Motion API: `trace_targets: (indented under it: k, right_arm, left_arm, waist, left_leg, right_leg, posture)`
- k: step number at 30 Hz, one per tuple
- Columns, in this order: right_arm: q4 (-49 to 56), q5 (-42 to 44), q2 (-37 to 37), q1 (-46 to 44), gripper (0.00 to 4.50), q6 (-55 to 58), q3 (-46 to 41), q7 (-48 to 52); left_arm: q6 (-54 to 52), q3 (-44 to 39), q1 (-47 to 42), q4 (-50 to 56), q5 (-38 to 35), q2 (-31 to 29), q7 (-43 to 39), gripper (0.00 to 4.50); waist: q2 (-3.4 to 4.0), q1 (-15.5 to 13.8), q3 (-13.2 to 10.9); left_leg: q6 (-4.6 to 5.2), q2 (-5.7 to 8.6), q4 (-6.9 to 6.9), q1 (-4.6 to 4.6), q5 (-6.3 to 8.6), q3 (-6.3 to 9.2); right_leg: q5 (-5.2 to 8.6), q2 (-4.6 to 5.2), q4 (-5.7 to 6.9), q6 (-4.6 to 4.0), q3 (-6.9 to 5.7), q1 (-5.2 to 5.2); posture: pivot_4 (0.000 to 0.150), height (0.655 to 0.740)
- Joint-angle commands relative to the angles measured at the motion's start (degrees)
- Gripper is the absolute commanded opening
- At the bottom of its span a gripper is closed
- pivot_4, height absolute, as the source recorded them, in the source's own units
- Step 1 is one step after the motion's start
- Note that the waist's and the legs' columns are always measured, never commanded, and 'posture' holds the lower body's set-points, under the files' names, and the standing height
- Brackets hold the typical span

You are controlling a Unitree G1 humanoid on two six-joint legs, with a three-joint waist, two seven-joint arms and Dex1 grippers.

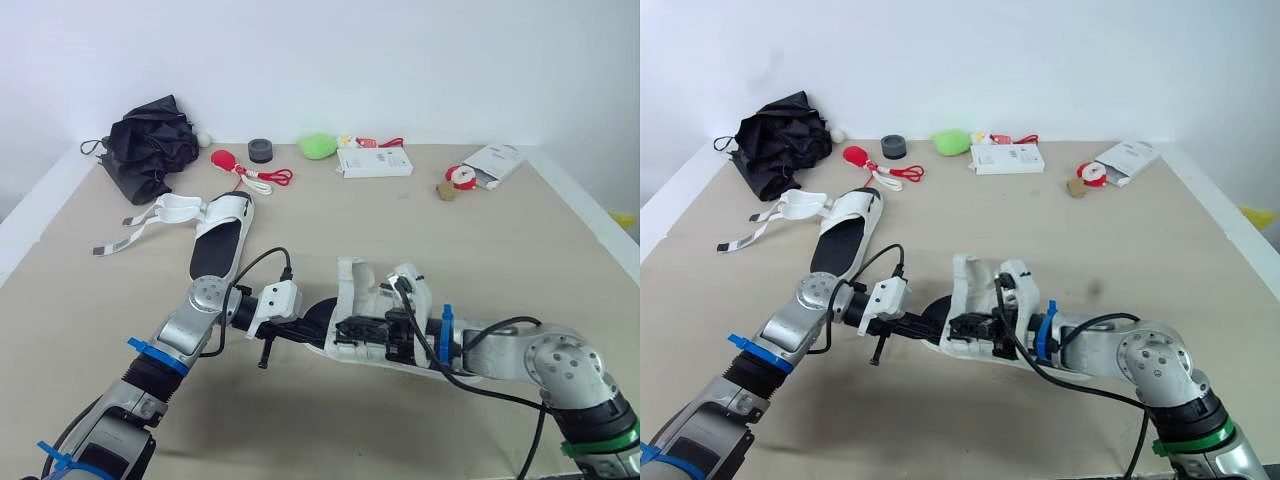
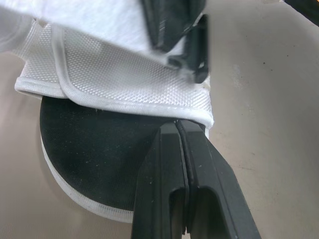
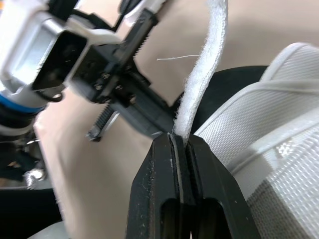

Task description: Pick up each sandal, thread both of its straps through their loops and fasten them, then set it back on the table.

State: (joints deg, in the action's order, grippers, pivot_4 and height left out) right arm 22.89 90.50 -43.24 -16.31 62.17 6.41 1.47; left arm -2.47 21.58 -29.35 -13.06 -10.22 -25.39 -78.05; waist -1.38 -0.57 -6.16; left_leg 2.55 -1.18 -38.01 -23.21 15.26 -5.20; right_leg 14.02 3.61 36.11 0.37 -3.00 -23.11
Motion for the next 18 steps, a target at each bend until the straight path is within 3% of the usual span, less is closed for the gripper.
trace_targets:
  k: [1,14,15,18]
  right_arm:
    - [1.0,1.1,-2.0,1.9,0.03,4.2,1.0,2.0]
    - [3.9,-11.6,-3.9,0.2,0.03,6.5,4.1,9.1]
    - [4.2,-13.1,-4.1,0.2,0.78,6.5,4.4,10.0]
    - [4.1,-14.5,-3.6,-0.9,1.92,6.2,3.6,11.5]
  left_arm:
    - [-2.3,3.0,2.4,-3.7,3.9,-2.1,-0.5,0.0]
    - [-2.4,2.9,2.3,-3.8,3.7,-2.1,-0.2,0.0]
    - [-2.3,2.8,2.3,-3.8,3.7,-2.1,-0.1,0.0]
    - [-2.4,2.8,2.4,-3.8,3.7,-2.1,-0.1,0.0]
  waist:
    - [0.0,0.0,0.0]
    - [0.0,-0.1,0.0]
    - [-0.01,-0.1,0.0]
    - [-0.05,-0.1,0.0]
  left_leg:
    - [0.0,0.0,0.01,0.0,0.0,0.0]
    - [-0.01,0.01,0.01,-0.02,0.07,0.0]
    - [-0.01,0.01,0.01,-0.01,0.07,0.0]
    - [-0.01,0.01,0.0,0.0,0.07,0.0]
  right_leg:
    - [0.0,0.01,0.0,-0.01,0.0,0.0]
    - [0.05,0.11,-0.01,-0.05,-0.17,0.0]
    - [0.05,0.11,-0.01,-0.05,-0.18,0.0]
    - [0.05,0.12,-0.01,-0.05,-0.2,0.01]
  posture:
    - [0.15,0.74]
    - [0.15,0.74]
    - [0.15,0.74]
    - [0.15,0.74]
